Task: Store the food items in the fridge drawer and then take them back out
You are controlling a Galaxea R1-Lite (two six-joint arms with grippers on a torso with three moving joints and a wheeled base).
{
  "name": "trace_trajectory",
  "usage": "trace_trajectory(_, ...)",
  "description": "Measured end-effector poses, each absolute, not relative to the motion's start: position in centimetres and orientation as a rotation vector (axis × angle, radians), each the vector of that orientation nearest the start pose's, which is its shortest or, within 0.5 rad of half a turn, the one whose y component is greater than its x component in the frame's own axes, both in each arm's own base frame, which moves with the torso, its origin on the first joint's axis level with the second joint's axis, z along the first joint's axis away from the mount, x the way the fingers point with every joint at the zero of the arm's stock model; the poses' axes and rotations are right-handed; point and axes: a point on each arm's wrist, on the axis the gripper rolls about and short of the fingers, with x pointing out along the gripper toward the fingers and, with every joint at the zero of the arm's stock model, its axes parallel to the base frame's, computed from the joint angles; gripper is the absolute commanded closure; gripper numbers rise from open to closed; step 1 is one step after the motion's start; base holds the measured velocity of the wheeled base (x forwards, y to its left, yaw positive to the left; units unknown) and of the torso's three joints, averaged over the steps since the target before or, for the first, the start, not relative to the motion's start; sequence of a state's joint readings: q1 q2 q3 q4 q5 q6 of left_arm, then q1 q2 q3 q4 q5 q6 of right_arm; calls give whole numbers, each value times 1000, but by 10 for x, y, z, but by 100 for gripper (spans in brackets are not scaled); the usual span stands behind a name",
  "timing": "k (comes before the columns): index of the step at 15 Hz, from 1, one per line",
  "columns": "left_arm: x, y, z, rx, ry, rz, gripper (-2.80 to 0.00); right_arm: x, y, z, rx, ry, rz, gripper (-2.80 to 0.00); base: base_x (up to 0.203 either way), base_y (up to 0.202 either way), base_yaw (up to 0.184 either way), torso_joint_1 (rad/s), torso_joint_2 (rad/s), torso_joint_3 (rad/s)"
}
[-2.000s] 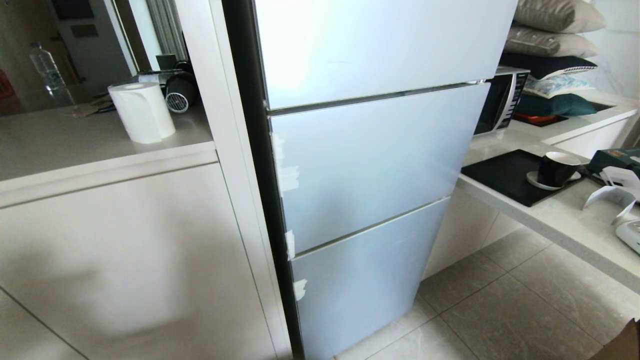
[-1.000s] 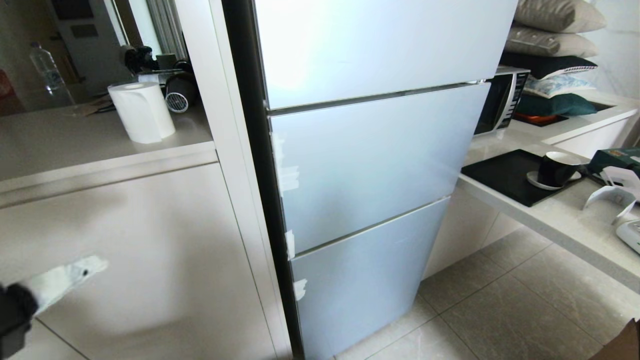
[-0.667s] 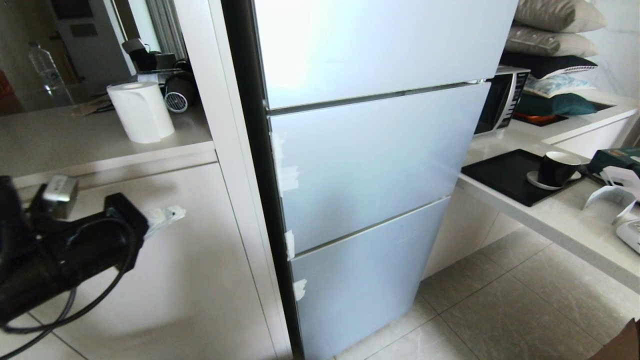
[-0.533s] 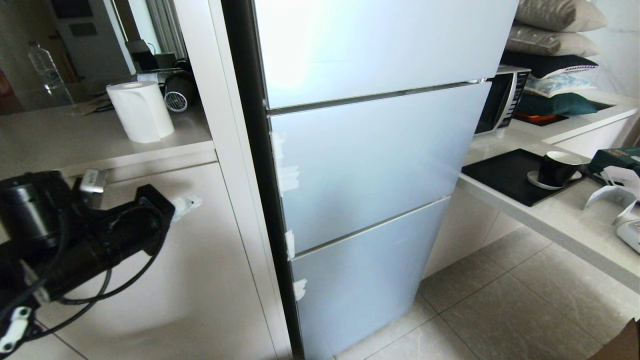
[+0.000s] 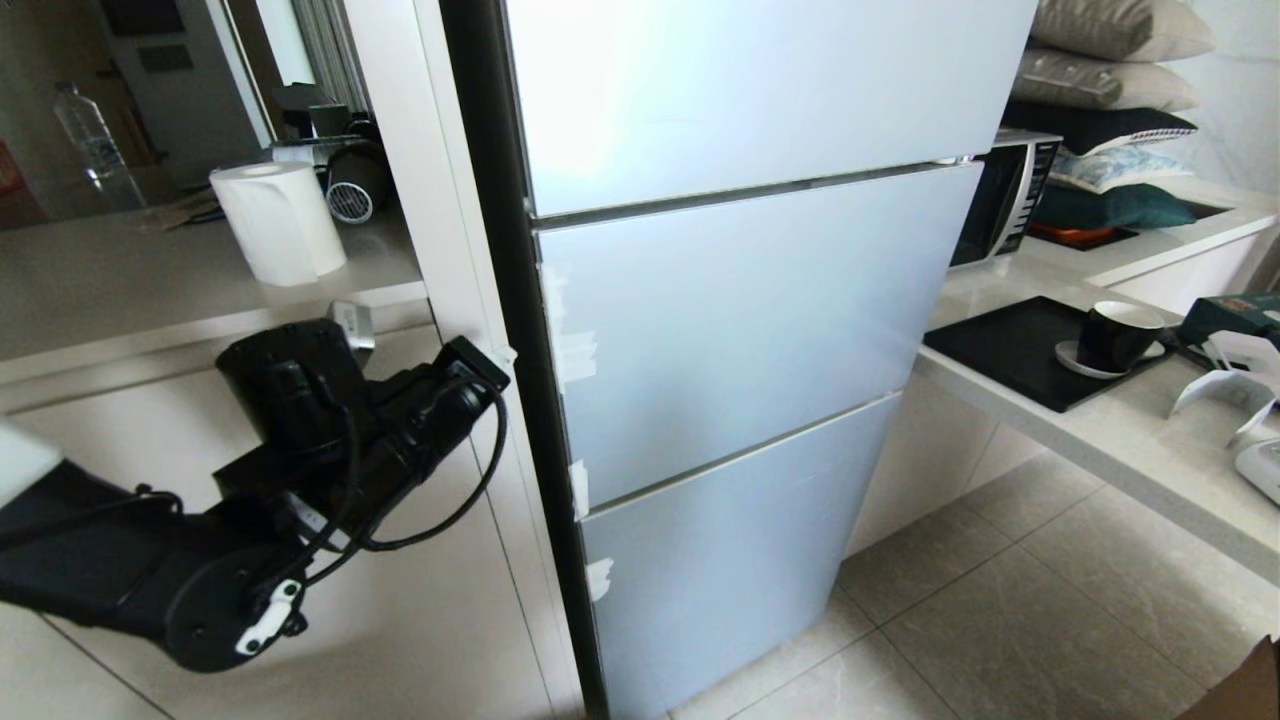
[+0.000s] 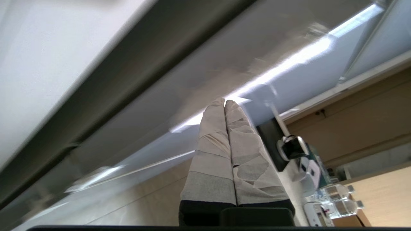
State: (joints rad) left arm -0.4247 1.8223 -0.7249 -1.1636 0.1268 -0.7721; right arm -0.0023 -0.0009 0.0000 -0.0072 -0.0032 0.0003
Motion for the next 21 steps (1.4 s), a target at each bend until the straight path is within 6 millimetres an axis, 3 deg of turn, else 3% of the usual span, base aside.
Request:
trace_trajectory(5, 307, -149, 187, -786, 7, -343, 0, -23, 0, 76, 0, -8, -6, 0, 0, 0, 0, 0, 0, 0)
trace_trajectory(14, 317, -145, 199, -799, -68, -285, 0, -23, 0, 76, 0, -8, -6, 0, 0, 0, 0, 0, 0, 0)
trace_trajectory(21, 340, -146, 197, -785, -97, -275, 0, -23, 0, 76, 0, -8, -6, 0, 0, 0, 0, 0, 0, 0)
